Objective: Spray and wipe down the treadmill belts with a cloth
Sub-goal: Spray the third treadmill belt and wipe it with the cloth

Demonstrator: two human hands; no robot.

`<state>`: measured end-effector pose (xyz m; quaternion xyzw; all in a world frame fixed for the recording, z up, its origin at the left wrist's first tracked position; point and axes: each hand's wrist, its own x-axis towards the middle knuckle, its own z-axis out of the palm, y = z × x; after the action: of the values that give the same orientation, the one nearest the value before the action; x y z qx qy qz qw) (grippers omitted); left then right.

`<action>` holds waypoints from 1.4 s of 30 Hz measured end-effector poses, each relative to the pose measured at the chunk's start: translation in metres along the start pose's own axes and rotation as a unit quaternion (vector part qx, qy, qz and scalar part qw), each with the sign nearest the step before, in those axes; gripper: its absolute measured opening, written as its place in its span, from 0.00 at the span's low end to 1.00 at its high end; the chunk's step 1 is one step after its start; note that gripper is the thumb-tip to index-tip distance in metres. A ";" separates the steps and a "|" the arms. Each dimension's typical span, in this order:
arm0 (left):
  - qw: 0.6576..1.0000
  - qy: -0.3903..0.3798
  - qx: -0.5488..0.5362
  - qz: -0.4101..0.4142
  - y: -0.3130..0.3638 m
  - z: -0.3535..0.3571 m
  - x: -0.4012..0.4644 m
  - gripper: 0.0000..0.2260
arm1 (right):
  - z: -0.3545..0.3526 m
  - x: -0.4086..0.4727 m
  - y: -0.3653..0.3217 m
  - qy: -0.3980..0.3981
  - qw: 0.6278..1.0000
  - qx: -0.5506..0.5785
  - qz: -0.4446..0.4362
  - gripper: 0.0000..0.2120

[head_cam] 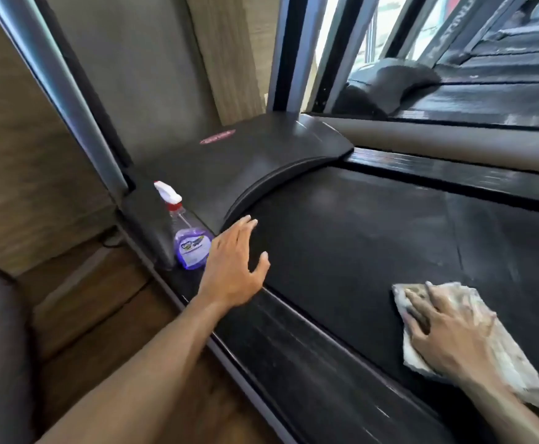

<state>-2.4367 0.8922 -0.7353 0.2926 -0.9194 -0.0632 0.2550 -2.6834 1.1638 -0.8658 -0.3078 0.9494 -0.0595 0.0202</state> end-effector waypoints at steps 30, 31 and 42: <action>0.882 0.264 -0.185 -0.343 -0.164 0.039 0.099 0.31 | 0.049 0.115 -0.249 0.074 0.970 0.115 -0.202 0.30; 0.874 0.279 -0.186 -0.352 -0.159 0.041 0.102 0.29 | 0.048 0.115 -0.249 0.078 0.969 0.107 -0.207 0.29; 0.894 0.293 -0.216 -0.262 -0.076 0.030 0.088 0.22 | 0.007 0.065 -0.222 0.111 0.975 0.150 -0.118 0.20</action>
<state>-2.4747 0.7783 -0.7436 0.4659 -0.6567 -0.2363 0.5439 -2.6061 0.9462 -0.8454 -0.4022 0.8831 -0.2369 -0.0467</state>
